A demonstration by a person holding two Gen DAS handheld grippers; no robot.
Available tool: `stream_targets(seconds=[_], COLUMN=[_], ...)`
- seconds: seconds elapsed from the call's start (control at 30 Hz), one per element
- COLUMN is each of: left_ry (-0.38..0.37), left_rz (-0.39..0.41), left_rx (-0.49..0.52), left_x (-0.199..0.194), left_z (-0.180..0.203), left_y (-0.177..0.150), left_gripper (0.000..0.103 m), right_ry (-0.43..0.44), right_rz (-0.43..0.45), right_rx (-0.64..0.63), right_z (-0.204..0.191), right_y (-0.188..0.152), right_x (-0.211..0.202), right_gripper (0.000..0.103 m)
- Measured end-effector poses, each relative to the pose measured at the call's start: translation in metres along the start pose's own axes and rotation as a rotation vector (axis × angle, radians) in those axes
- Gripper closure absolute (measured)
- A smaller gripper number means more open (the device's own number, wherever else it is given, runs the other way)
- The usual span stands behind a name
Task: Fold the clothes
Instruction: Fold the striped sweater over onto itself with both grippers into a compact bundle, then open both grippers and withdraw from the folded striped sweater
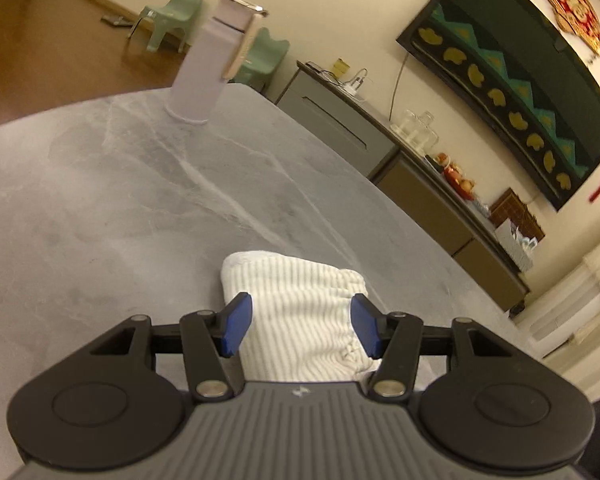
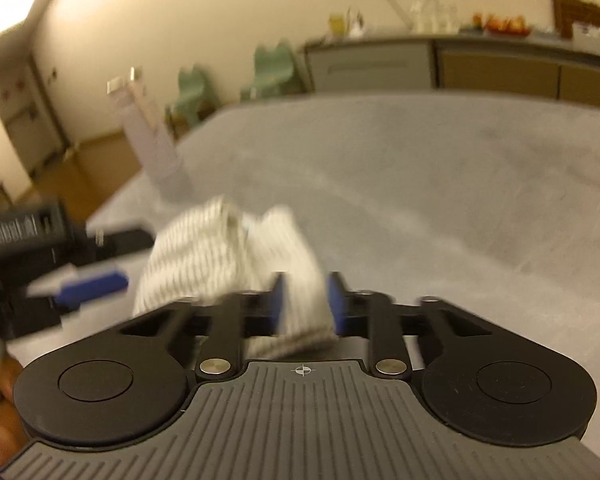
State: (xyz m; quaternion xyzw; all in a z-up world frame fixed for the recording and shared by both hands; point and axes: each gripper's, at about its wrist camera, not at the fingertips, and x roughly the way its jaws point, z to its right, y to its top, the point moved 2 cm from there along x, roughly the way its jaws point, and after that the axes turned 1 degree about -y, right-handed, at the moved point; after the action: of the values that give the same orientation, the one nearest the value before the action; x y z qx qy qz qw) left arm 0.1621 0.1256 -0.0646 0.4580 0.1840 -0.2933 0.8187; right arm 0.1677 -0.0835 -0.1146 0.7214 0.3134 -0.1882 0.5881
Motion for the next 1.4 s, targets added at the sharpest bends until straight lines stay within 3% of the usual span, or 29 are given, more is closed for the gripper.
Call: stream_targets(seconds=[0.2,0.3,0.4,0.5,0.57,0.6,0.7,0.77,0.9,1.0,1.4], left_ry=[0.064,0.084,0.124,0.122,0.111,0.098,0.049,0.026,0.072,0.103,0.190], left_rz=[0.031,0.047,0.060,0.047,0.056,0.065,0.053,0.028,-0.047,-0.046,-0.044], left_rx=[-0.020,-0.046,-0.069,-0.064,-0.050,-0.041,0.002,0.028,0.047,0.086,0.248], left_x=[-0.008,-0.011,-0.011,-0.008,-0.009,-0.010,-0.006,0.000,0.021,0.029,0.034], left_z=[-0.011,-0.016,-0.019,-0.020,-0.018,-0.016,-0.007,-0.001,-0.004,-0.003,0.016], left_y=[0.005,0.010,0.011,0.010,0.010,0.011,0.008,0.006,-0.002,-0.003,-0.017], left_gripper=[0.049,0.049,0.049,0.049,0.049,0.049,0.049,0.049,0.049,0.047,0.043], right_ry=[0.075,0.010,0.067,0.119,0.090,0.101,0.121,0.096,0.071,0.054,0.086], right_rz=[-0.029,0.069,0.108,0.077,0.024,0.053,0.049,0.102,-0.011,0.023,0.006], right_rx=[-0.047,-0.100,-0.172,-0.248,-0.318,-0.325,-0.261,-0.209,-0.235,-0.268,-0.275], right_z=[-0.037,-0.040,-0.055,-0.071,-0.078,-0.077,-0.066,-0.055,-0.050,-0.056,-0.049], right_y=[-0.001,0.005,0.015,0.013,0.002,-0.001,0.006,0.009,-0.003,-0.008,0.000], right_x=[0.004,-0.016,-0.024,-0.007,0.012,0.012,-0.002,-0.016,0.006,0.015,0.024], right_gripper=[0.081,0.076,0.076,0.077,0.079,0.079,0.077,0.072,0.071,0.069,0.068])
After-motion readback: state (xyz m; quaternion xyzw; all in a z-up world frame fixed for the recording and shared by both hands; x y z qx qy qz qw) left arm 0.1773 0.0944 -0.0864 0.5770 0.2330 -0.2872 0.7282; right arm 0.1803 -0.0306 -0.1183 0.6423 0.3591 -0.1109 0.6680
